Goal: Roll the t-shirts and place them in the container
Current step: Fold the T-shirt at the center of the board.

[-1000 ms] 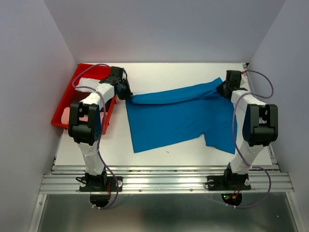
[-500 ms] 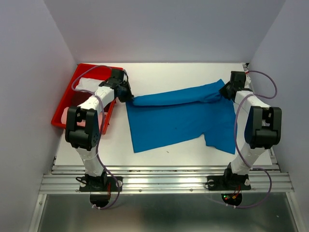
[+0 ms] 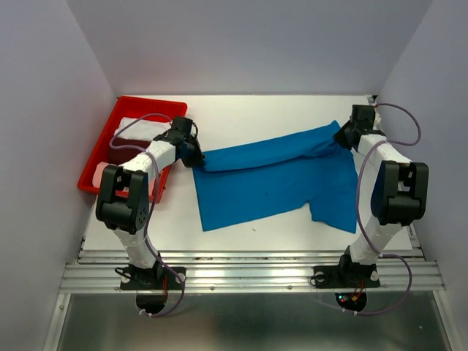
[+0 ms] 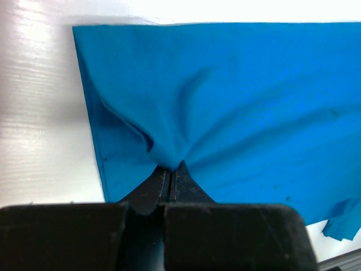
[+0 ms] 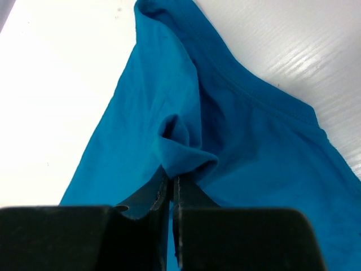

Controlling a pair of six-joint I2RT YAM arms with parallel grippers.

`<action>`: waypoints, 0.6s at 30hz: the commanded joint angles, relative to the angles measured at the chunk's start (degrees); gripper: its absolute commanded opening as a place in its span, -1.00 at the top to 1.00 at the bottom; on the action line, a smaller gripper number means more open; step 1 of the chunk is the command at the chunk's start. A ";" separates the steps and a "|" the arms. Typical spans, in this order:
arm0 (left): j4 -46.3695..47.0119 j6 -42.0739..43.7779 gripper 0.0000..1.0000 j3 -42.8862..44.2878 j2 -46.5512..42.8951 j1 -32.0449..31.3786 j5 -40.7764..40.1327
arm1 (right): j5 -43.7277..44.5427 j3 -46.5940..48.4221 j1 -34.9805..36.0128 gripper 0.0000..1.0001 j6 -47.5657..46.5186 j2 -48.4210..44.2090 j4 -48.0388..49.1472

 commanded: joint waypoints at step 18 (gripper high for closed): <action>-0.54 0.18 1.00 -4.65 -4.29 -0.20 -1.98 | 0.37 1.67 -0.94 0.99 -5.14 -3.77 -4.32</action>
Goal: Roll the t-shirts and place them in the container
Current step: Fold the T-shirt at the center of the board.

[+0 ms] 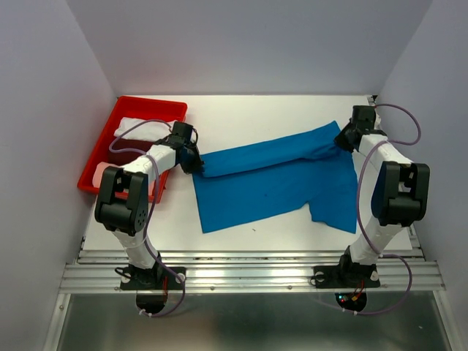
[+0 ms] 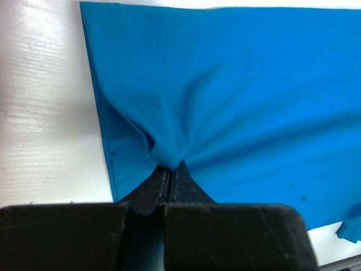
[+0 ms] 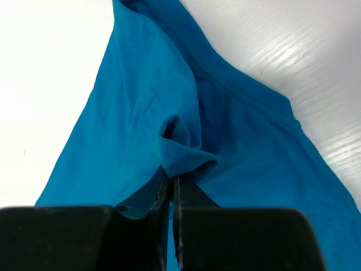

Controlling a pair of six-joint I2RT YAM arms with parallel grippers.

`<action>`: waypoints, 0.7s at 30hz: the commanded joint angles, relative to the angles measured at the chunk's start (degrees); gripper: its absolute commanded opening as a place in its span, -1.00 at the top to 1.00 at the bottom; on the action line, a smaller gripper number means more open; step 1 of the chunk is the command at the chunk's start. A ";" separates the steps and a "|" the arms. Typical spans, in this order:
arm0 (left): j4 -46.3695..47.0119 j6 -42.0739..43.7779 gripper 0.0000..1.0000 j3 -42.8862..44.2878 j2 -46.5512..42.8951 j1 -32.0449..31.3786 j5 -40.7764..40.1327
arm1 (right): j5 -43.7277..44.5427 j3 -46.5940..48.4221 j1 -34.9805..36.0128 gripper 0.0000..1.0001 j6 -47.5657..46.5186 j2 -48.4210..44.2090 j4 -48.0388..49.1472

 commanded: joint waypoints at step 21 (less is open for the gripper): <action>-1.01 0.77 1.00 -0.52 -1.62 -0.11 -1.90 | 0.48 -3.44 -0.57 0.99 1.69 -7.09 -7.94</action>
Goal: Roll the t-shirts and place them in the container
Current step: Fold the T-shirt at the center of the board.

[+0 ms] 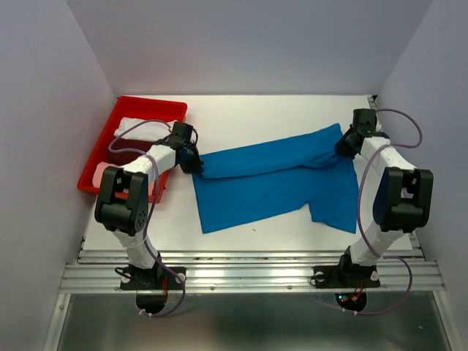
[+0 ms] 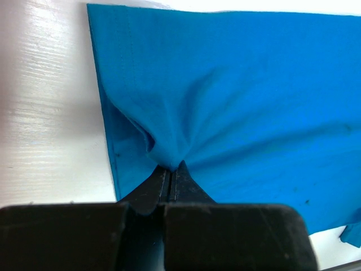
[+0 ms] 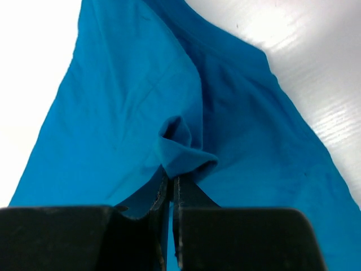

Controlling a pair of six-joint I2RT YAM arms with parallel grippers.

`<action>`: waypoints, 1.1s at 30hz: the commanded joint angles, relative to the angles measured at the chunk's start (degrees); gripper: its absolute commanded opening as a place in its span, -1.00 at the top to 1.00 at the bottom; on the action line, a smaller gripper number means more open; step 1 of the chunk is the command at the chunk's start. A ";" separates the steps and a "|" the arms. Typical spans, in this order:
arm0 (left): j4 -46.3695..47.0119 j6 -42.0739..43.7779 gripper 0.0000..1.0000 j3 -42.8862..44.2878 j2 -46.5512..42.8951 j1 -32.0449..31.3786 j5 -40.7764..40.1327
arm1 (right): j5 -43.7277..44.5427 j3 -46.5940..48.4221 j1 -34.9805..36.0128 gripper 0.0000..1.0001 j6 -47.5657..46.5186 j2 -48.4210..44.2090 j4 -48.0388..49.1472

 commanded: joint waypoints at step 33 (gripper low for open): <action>-6.65 5.84 -0.26 12.10 -3.47 -2.92 -2.15 | 3.51 -11.84 -0.57 -0.24 -4.27 -12.73 2.06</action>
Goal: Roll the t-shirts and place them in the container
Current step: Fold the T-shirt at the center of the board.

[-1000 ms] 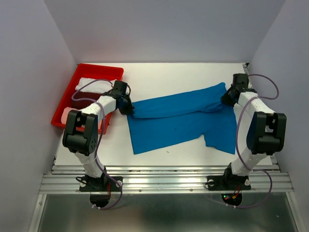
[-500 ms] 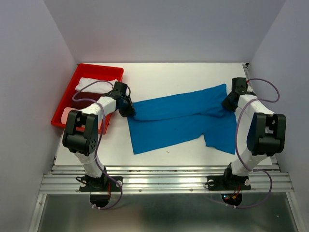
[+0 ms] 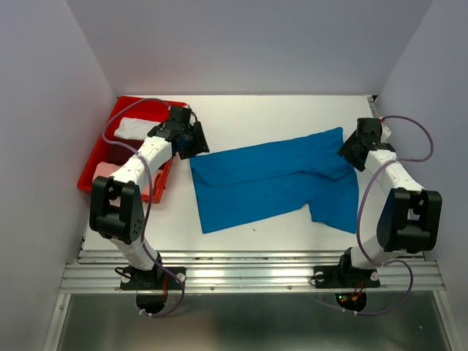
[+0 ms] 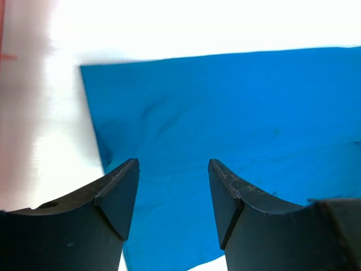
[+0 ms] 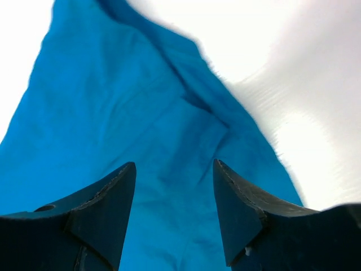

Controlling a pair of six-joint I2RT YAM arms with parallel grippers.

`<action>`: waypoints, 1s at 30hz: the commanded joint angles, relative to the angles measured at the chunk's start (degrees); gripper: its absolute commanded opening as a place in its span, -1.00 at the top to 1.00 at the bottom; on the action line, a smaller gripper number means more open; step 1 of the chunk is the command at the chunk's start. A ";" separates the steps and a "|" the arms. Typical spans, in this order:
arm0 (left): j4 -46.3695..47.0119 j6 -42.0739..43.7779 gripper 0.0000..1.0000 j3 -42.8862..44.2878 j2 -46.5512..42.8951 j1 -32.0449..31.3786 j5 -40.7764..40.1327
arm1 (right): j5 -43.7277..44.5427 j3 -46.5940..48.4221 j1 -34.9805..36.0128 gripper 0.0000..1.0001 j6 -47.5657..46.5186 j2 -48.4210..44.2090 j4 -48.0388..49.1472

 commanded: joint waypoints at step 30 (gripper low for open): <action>3.31 1.60 -0.14 -5.44 5.09 -3.44 -4.02 | -26.27 -14.20 -0.55 -0.13 -0.06 -2.88 15.32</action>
